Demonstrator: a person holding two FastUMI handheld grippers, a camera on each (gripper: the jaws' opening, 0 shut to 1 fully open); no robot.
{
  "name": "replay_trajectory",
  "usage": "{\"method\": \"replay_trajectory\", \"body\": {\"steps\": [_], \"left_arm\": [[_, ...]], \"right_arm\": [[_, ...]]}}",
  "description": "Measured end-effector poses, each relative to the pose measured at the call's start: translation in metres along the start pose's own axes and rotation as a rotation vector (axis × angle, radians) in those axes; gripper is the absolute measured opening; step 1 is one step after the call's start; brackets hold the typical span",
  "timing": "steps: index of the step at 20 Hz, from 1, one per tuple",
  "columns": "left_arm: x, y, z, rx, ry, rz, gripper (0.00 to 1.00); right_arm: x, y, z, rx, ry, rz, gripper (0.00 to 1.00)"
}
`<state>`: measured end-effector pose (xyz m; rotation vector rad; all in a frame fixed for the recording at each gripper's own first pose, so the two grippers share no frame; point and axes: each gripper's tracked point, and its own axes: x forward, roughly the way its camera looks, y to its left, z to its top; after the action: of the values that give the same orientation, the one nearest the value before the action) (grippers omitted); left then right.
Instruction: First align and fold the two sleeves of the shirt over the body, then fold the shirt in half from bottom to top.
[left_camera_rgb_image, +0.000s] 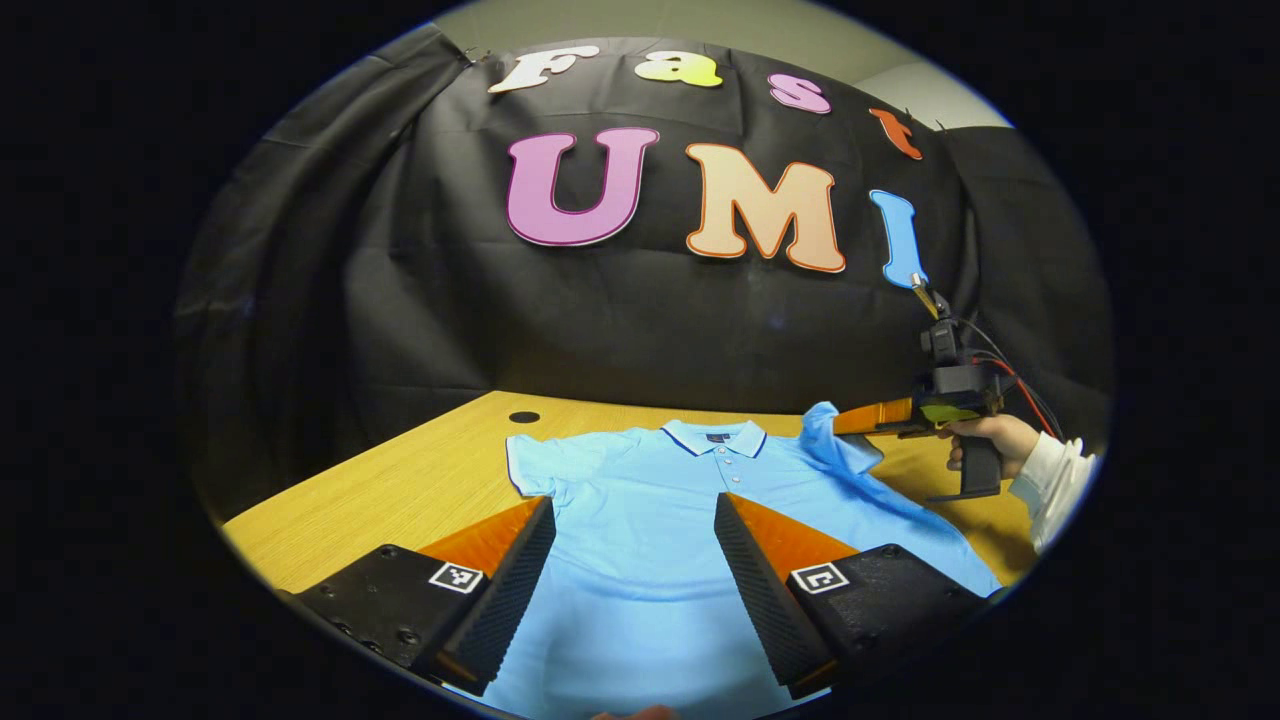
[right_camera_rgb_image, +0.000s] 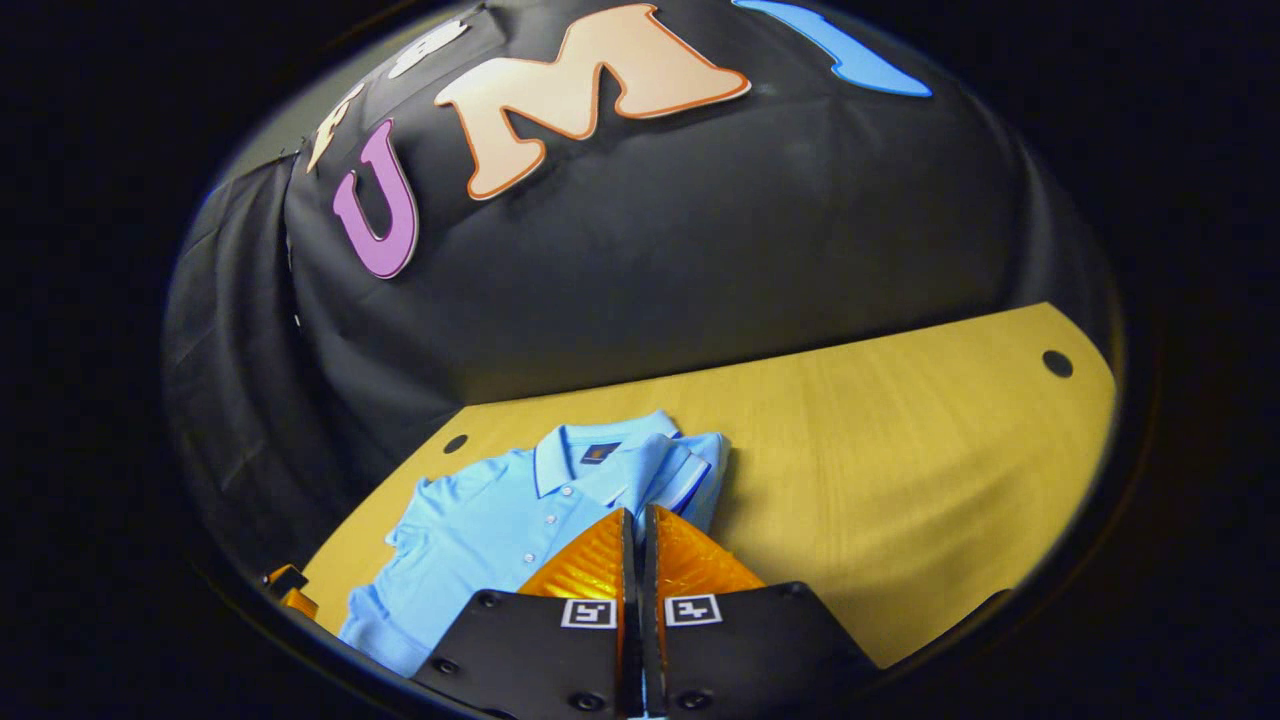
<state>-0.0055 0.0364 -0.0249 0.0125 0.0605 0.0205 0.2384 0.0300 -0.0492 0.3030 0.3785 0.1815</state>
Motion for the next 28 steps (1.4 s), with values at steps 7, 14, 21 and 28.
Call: {"method": "replay_trajectory", "body": {"steps": [7,14,21,28], "left_arm": [[0.000,0.007,-0.004,-0.010,0.006,0.016,0.95],[0.008,0.003,-0.006,0.006,0.023,-0.019,0.95],[0.032,0.025,-0.001,-0.009,0.073,-0.035,0.95],[0.080,0.077,-0.004,0.035,0.170,-0.035,0.95]], "right_arm": [[0.008,0.038,-0.039,0.074,0.098,0.117,0.06],[-0.005,0.069,-0.048,0.043,0.115,0.207,0.59],[-0.052,0.081,-0.042,-0.090,0.025,0.207,0.98],[-0.125,0.073,-0.054,-0.148,-0.044,0.190,0.98]]}}
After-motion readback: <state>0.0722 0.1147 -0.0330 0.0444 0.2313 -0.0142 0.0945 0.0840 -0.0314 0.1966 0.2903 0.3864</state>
